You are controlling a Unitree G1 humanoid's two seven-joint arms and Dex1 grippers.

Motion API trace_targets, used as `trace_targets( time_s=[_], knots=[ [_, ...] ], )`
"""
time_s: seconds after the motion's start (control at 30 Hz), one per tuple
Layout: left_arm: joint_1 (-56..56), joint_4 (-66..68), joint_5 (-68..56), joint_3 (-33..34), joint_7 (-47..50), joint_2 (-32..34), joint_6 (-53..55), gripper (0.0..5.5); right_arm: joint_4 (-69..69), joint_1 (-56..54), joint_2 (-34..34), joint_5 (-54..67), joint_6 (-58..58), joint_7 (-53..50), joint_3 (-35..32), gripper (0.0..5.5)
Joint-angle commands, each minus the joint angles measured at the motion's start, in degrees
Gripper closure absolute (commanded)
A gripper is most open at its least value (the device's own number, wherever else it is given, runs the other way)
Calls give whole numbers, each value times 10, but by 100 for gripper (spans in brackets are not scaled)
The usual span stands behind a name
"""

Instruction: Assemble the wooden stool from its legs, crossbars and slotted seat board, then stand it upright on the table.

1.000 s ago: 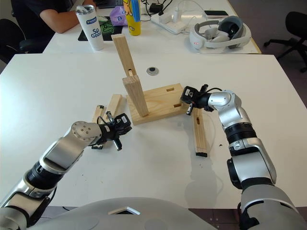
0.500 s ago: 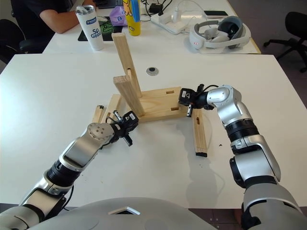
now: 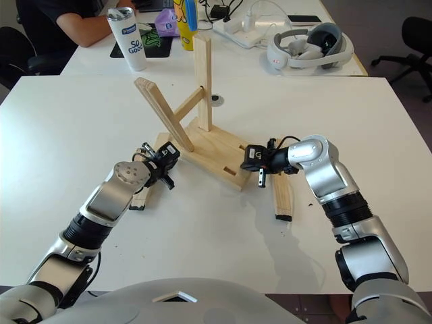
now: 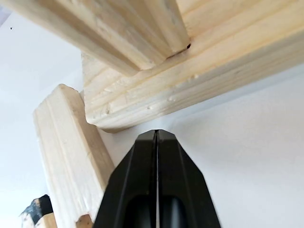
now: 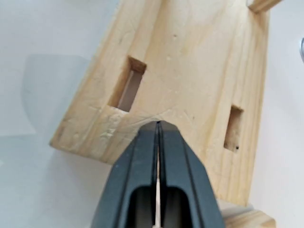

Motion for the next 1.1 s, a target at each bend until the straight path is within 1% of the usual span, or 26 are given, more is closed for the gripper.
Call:
trace_targets(
  time_s=[0.03,0.17,0.27,0.33,0.4,0.43,0.5,0.57,0.6,0.7,0.77,0.93,1.0,1.1],
  knots=[
    [-1,4,-2,5,-6,-8,-4,549,-40,32,27,24,45,-1,20,550],
    [-2,4,2,3,-12,-7,-6,549,-55,15,29,42,71,-36,-19,550],
    [-4,5,5,2,-17,-3,-10,549,-96,5,10,84,109,-43,-79,550],
    [-6,8,5,1,-22,-1,-14,549,-147,9,-4,132,169,-37,-126,550],
    [-5,8,7,4,-23,3,-14,549,-162,8,-16,141,194,-57,-153,550],
    [-4,6,8,5,-24,4,-14,549,-139,5,-20,115,178,-83,-147,550],
    [-4,6,8,3,-25,4,-14,549,-60,-5,-23,43,122,-142,-107,550],
    [-5,5,9,-3,-27,0,-15,549,17,-18,-11,-9,78,-188,-71,550],
    [-6,6,9,-7,-28,-2,-16,549,51,-25,4,-17,64,-206,-65,550],
    [-12,12,10,-12,-31,-6,-19,549,117,-40,34,-28,27,-218,-44,550],
    [-17,18,10,-13,-34,-6,-24,549,143,-43,53,-21,8,-209,-36,550],
    [-21,25,11,-14,-39,-4,-30,549,136,-36,66,-5,-1,-175,-29,550],
    [-18,26,11,-13,-38,-5,-31,549,109,-23,57,2,12,-144,-21,550],
    [-15,30,9,-12,-39,-9,-35,549,33,9,27,19,48,-87,-14,550]
  ],
)
